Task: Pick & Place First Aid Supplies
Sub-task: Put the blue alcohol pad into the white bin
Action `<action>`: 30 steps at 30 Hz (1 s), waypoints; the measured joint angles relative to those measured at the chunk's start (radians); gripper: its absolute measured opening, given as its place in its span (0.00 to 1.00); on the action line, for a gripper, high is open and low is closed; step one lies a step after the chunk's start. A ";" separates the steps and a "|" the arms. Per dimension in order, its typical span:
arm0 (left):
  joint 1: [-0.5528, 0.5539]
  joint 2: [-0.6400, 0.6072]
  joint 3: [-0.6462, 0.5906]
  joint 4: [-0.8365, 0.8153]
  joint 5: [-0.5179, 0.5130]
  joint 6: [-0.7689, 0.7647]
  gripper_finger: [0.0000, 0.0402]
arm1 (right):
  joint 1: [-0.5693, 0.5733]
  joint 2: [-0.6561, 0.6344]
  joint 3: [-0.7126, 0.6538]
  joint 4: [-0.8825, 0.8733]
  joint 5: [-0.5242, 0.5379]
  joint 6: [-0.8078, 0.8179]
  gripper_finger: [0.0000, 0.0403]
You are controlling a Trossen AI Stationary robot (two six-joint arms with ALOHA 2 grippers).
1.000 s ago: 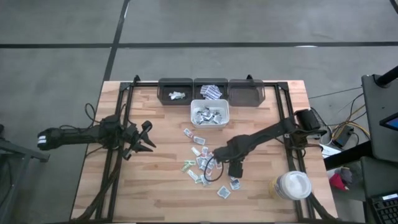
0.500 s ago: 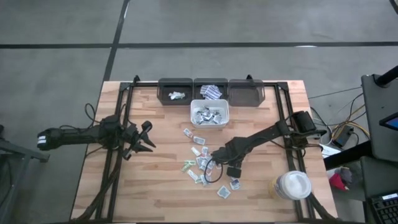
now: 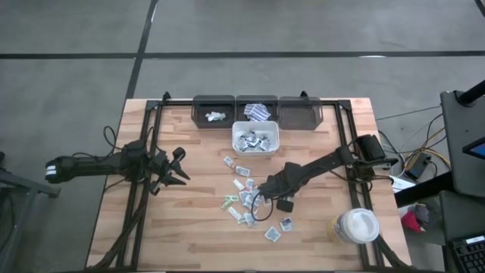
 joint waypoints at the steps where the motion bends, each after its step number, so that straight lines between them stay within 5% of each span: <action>1: 0.000 0.000 0.000 0.000 0.000 0.000 0.23 | -0.002 -0.001 -0.001 -0.003 0.004 -0.001 0.02; 23: 0.000 0.000 0.000 0.001 0.000 -0.023 0.23 | -0.017 -0.112 0.000 -0.013 0.015 -0.029 0.02; 30: 0.000 0.000 0.000 0.003 0.000 -0.023 0.23 | -0.028 -0.148 0.011 -0.161 0.219 0.074 0.02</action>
